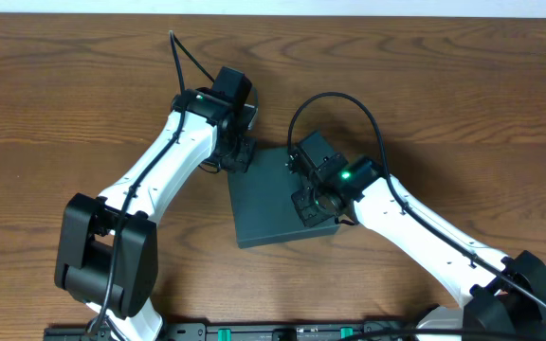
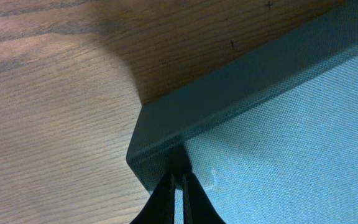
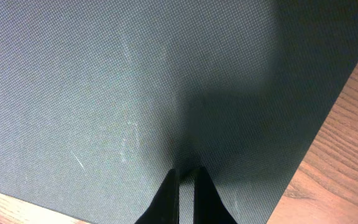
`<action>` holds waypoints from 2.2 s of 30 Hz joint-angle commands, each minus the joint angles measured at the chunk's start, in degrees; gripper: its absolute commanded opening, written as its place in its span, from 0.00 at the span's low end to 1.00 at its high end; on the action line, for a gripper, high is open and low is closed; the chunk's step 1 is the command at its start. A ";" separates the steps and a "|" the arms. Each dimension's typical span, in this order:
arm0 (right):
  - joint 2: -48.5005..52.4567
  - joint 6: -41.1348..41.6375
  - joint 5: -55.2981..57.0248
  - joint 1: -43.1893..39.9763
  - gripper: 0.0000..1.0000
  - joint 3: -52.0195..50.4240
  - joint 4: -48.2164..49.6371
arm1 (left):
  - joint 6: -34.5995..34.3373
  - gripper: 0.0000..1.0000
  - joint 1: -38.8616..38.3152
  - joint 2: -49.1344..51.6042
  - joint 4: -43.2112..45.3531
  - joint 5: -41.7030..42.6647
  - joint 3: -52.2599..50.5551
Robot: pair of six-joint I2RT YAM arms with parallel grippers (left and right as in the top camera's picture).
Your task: Pack container
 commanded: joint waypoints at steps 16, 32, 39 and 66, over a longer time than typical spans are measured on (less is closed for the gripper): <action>2.05 0.92 -0.28 0.37 0.01 -11.85 9.62 | -0.92 0.06 -0.09 0.55 2.40 0.00 -5.35; 1.33 0.61 0.96 -0.92 0.43 -10.01 14.67 | -0.85 0.08 -0.09 -1.25 2.36 -2.16 -4.31; 1.03 -6.43 3.17 -7.37 0.56 2.78 14.32 | -0.46 0.43 0.35 -7.72 1.81 -9.46 -0.24; -13.86 -9.14 7.91 -38.64 0.83 23.87 2.91 | 2.56 0.99 23.61 -37.55 1.75 -9.03 -3.87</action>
